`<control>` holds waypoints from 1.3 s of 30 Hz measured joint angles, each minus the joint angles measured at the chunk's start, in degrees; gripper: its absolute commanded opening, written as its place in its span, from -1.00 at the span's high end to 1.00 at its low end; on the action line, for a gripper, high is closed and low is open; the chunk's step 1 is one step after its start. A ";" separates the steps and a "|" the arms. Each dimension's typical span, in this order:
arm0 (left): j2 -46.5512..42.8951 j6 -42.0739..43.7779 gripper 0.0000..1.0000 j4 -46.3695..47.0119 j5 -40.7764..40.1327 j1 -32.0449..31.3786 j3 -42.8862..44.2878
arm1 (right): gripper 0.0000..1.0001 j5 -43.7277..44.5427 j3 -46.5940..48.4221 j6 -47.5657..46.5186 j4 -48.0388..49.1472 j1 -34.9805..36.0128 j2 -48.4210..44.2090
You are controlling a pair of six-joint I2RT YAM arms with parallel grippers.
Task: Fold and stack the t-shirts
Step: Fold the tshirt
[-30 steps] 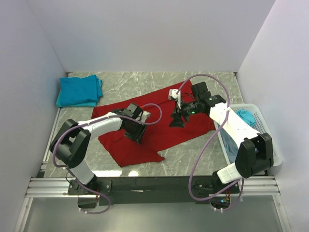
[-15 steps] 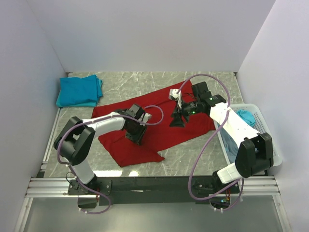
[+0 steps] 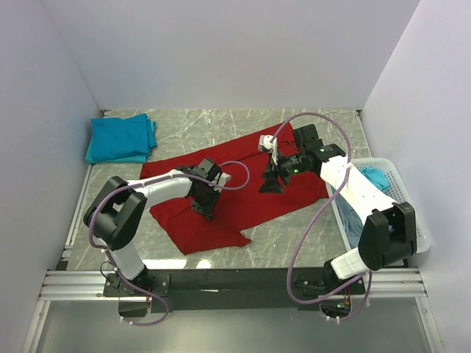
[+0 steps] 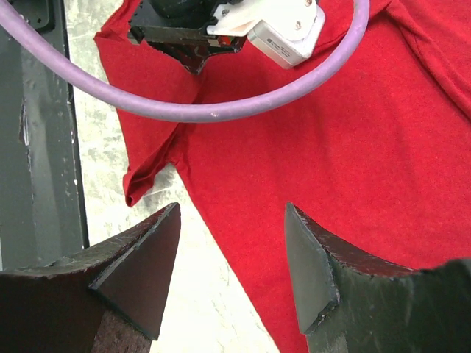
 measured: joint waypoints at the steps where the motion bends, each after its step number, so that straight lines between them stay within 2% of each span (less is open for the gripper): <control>1: -0.09 0.00 0.74 -0.22 0.00 0.00 0.07 | -0.31 0.00 0.00 -0.11 -0.07 -0.02 0.00; 7: -4.07 0.00 0.81 -1.51 0.90 0.00 0.31 | -0.32 0.07 0.00 -1.27 -0.87 -0.02 0.00; 9: -6.23 -0.09 0.99 -1.86 1.16 0.00 0.31 | -0.32 0.15 0.00 -1.81 -1.16 -0.02 0.00; 13: -9.77 0.04 0.99 -2.54 1.07 0.00 0.26 | -0.34 1.64 -0.15 -3.91 -1.79 -0.04 0.00; 16: -12.70 0.15 0.99 -2.75 0.83 0.00 -0.72 | -0.45 4.09 -1.53 -6.75 -1.79 -0.15 -0.15; 21: -19.80 1.29 0.99 -4.04 0.00 0.00 -3.43 | -0.64 10.56 -10.40 -17.31 -0.98 -0.42 -3.37; 24: -24.68 2.43 0.99 -5.29 -0.07 0.00 -4.00 | -0.63 14.78 -15.08 -24.61 -1.97 -0.85 -5.64; 28: -30.49 4.11 0.99 -6.29 -2.03 0.00 -3.98 | -0.62 17.46 -14.75 -30.84 -3.87 -3.54 -5.55; 39: -38.47 7.39 0.99 -9.09 -6.93 0.00 -3.67 | -0.60 28.04 -13.73 -37.07 -4.26 -4.81 -3.32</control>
